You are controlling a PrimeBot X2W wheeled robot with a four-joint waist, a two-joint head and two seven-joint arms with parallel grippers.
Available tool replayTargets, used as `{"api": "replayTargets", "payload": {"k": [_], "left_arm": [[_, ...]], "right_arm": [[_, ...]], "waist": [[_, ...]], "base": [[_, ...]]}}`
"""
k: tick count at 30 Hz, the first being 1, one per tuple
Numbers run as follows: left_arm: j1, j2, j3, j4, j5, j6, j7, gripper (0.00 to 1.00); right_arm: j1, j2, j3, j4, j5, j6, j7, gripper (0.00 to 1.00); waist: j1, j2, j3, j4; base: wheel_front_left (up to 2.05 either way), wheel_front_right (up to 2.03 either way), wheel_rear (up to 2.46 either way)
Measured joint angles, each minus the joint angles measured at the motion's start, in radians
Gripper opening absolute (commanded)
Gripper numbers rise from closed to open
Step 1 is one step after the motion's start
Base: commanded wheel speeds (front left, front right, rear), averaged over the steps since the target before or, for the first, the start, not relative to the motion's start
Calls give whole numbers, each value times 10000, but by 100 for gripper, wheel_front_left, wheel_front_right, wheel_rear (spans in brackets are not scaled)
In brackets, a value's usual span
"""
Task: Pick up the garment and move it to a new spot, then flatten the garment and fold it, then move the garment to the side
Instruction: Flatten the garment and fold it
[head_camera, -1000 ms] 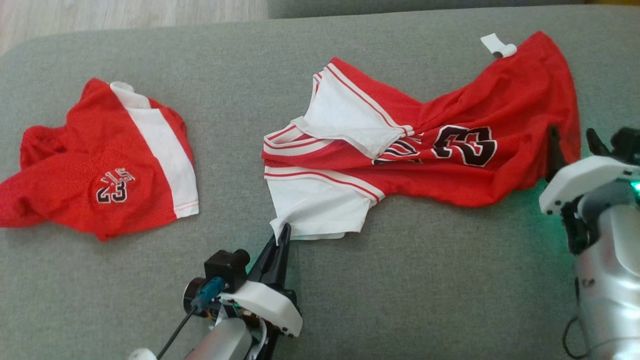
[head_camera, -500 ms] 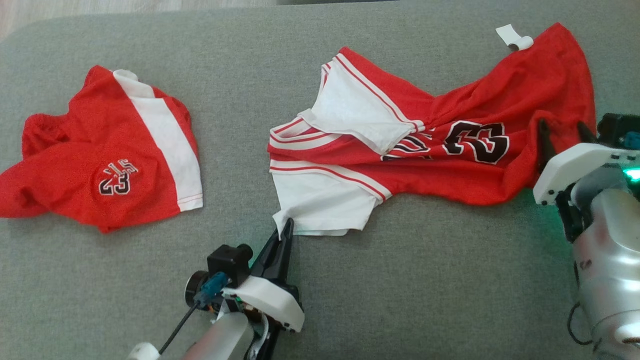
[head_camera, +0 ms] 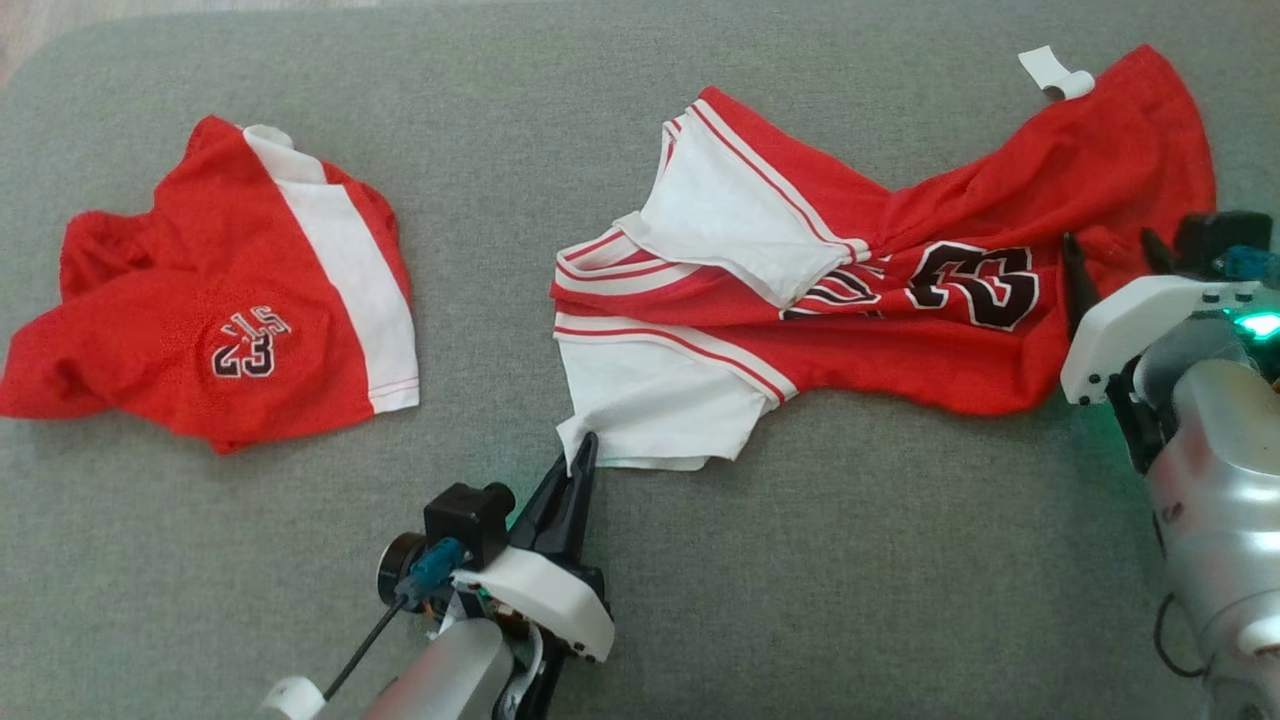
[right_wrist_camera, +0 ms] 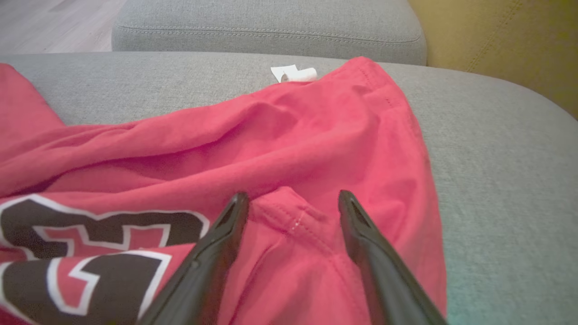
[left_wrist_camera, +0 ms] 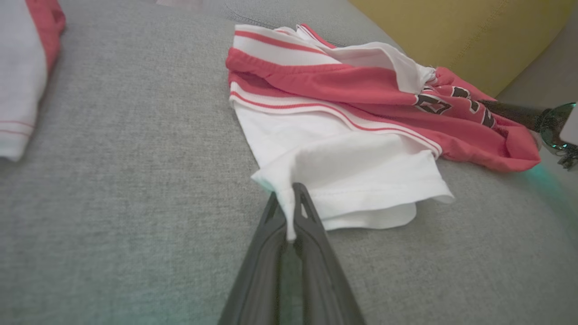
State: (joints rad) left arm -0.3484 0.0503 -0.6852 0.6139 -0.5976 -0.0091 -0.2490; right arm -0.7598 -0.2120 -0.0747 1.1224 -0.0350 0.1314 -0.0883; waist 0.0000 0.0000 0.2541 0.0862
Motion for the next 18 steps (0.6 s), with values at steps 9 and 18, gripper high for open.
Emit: {"api": "replayTargets", "payload": {"k": [9,18], "left_arm": [[-14,-4,-90,46,-100,8,-2,0],[-11,-4,-184,102,-169,92,-2,0]], "right_arm": [[-269,-178,479,723,286,0,-159,0],[-325,-207,786,1020,617,0,-554,0]], "waist": [[0,0,-12,33],[-1,0,-274,-83]], "base": [[0,0,0],[0,0,0]]}}
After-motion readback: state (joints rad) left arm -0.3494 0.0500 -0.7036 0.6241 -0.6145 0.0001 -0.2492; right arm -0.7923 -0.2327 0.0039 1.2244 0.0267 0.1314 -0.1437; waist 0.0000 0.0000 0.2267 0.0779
